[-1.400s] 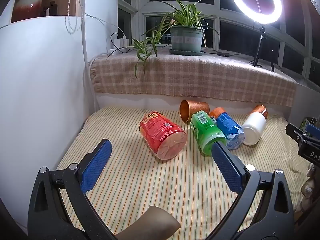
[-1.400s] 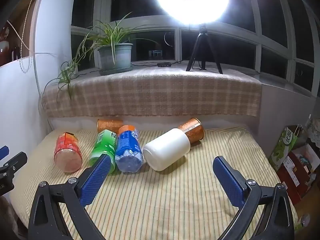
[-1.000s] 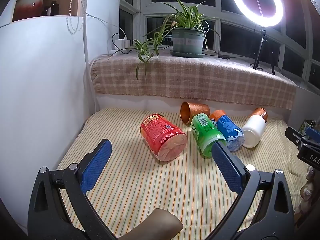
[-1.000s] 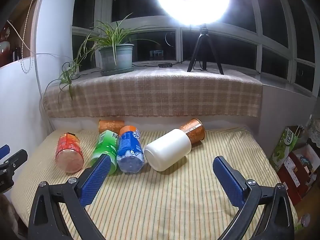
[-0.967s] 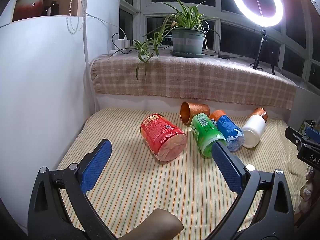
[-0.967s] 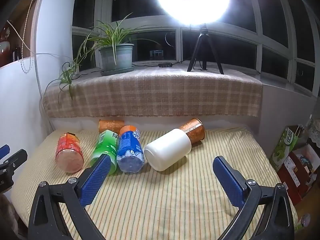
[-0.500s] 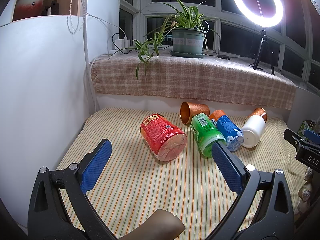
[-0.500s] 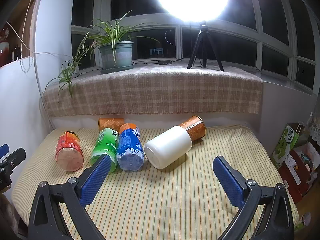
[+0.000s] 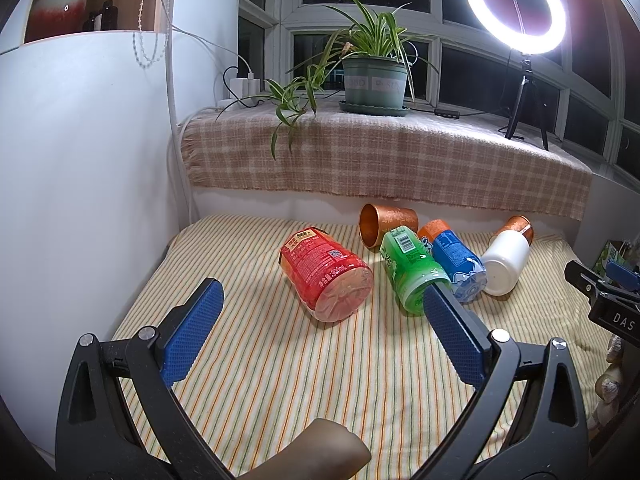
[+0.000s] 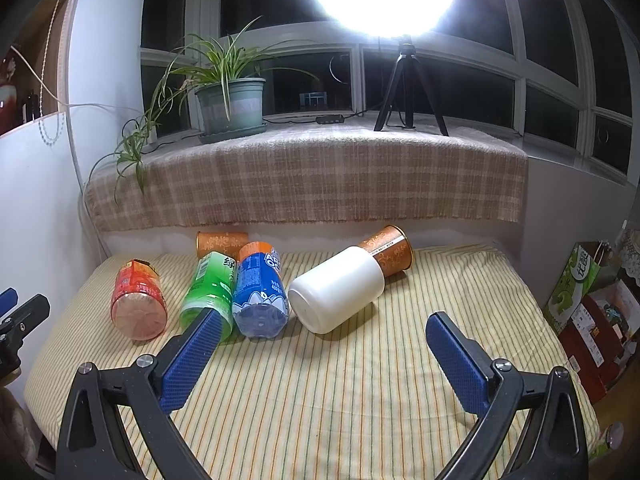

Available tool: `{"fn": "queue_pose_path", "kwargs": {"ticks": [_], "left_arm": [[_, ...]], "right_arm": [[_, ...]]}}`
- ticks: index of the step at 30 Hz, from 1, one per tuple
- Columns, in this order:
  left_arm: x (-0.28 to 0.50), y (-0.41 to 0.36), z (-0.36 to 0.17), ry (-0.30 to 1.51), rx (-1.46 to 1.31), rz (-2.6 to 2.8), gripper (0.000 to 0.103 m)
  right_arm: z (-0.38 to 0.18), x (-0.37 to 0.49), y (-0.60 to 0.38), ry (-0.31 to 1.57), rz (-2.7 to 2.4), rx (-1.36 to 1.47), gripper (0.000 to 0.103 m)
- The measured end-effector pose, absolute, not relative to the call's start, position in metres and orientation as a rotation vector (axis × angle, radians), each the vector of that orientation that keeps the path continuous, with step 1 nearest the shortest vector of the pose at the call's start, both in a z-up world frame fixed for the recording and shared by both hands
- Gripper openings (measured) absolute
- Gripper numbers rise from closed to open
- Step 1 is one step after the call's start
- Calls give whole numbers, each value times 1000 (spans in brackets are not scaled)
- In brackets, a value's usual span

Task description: Flip cup upright

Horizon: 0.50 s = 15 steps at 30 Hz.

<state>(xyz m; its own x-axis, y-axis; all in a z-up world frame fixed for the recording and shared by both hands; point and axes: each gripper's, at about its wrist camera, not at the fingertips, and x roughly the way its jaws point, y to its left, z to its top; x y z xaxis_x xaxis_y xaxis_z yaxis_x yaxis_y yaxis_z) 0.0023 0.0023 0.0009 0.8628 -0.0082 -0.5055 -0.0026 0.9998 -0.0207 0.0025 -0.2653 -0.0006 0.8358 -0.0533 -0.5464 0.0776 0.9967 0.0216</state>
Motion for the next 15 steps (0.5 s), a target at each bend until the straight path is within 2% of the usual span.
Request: {"fn": "queue_pose_path", "kwargs": {"ticks": [15], "left_arm": [[-2, -2, 6, 528, -19, -5, 102]], "right_arm": [[-2, 3, -266, 587, -66, 50, 103]]}}
